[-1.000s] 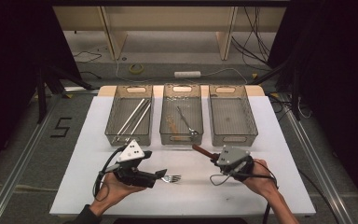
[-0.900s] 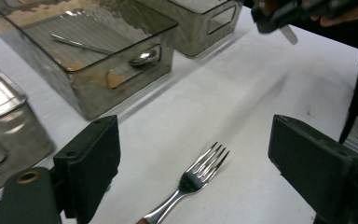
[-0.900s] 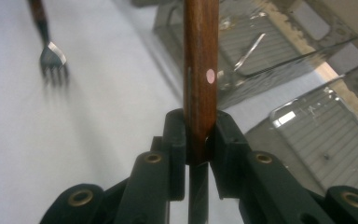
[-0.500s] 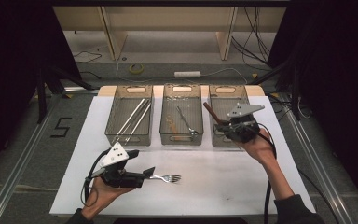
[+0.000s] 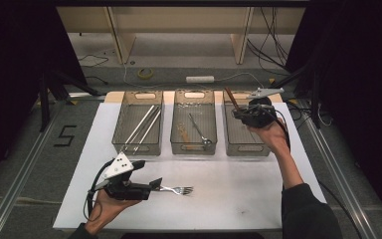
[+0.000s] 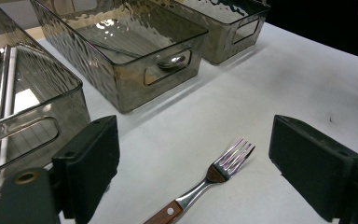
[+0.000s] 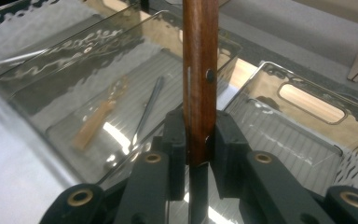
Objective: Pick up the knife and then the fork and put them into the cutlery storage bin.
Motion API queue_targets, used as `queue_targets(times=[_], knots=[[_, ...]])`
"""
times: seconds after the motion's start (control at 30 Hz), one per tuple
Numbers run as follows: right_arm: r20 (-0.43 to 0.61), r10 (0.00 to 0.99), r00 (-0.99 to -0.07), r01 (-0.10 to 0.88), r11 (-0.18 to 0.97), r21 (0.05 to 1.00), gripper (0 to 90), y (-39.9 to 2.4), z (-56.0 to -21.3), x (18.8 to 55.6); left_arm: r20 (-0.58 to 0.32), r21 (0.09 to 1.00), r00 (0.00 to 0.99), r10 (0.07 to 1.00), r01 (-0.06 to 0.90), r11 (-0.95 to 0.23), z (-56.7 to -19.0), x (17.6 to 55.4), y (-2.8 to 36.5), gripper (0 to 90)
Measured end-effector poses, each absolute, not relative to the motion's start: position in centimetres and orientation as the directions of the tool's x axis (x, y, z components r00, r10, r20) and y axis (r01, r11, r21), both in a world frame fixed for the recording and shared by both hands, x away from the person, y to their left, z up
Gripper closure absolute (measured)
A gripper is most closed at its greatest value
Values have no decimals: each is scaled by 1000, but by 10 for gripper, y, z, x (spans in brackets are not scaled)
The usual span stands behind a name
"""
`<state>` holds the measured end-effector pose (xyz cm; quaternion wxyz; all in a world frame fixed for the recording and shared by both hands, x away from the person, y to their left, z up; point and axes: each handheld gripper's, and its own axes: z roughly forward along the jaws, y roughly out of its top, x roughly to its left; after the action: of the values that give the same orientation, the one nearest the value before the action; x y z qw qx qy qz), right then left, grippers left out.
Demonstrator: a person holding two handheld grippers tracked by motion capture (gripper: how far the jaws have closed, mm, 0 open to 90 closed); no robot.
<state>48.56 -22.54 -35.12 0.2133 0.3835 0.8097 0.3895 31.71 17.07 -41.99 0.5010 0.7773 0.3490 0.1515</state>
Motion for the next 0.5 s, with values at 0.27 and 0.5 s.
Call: queue_targets(times=[0.27,0.5], knots=[[-53,815,-578,484,393,782,778,-223,-356,509,-111,885,713,692,388,-257,-420,317,170,157],[-26,845,-534,528,357,770,778,-223,-368,523,-106,886,718,688,382,-263,-420,316,169,157]])
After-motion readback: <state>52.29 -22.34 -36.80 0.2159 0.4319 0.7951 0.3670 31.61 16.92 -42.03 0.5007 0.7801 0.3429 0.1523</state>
